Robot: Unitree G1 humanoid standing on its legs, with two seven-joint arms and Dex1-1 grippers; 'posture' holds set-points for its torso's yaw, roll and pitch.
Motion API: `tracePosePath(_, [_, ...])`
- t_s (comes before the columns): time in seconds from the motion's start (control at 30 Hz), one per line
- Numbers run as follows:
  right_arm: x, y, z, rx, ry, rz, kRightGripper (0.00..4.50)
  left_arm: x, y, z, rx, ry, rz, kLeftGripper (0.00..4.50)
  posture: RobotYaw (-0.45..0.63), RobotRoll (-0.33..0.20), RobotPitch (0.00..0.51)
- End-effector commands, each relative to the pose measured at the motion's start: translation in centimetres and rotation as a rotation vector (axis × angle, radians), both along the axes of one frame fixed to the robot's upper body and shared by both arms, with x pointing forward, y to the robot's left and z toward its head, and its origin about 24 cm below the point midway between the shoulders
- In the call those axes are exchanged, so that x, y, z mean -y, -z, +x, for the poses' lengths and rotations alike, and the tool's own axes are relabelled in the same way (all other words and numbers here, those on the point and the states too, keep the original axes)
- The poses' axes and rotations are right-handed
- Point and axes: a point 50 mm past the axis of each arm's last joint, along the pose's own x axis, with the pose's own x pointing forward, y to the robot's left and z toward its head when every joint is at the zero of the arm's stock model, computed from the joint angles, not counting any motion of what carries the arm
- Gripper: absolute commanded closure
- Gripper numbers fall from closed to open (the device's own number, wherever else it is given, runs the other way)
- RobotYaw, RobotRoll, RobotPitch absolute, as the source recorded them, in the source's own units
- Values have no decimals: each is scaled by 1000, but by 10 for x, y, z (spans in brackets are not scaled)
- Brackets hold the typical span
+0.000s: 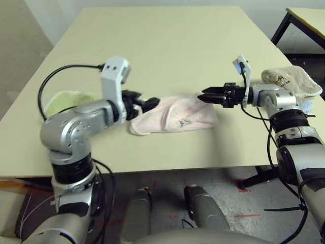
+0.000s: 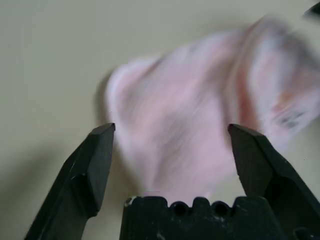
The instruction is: Fold the towel and set it aside.
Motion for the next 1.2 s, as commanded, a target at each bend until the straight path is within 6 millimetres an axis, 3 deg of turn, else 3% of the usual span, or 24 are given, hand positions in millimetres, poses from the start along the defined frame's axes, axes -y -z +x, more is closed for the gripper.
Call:
tracePosePath(0.03, [10,-6,-5,16,1,5,25,-3,18,0,-53,-40,1,0,154,0,120])
tracePosePath(0.33, [40,-8,-18,34,24,-110,25,11,41,2,-127,-42,-71,0,136,0,121])
tracePosePath(0.47, [50,-10,-18,44,66,-130,25,23,40,7,-124,-36,-162,0,123,0,118])
tracePosePath(0.57, [56,-10,-19,45,89,-135,0,34,34,10,-124,-10,-240,633,118,0,117])
tracePosePath(0.73, [62,-8,-22,39,98,-158,0,40,29,9,-144,23,-288,2672,114,0,115])
tracePosePath(0.87, [68,-3,-29,11,54,-214,0,30,23,10,-115,5,-242,4263,113,0,115])
tracePosePath(0.9, [69,-1,-31,5,43,-228,0,26,20,12,-103,-4,-231,4455,117,0,113])
tracePosePath(1.1, [75,8,-33,-2,37,-300,0,5,-9,20,3,1,-96,4455,126,0,112])
tracePosePath(1.2, [73,11,-32,-1,34,-307,0,11,-28,23,62,103,-10,4455,129,0,109])
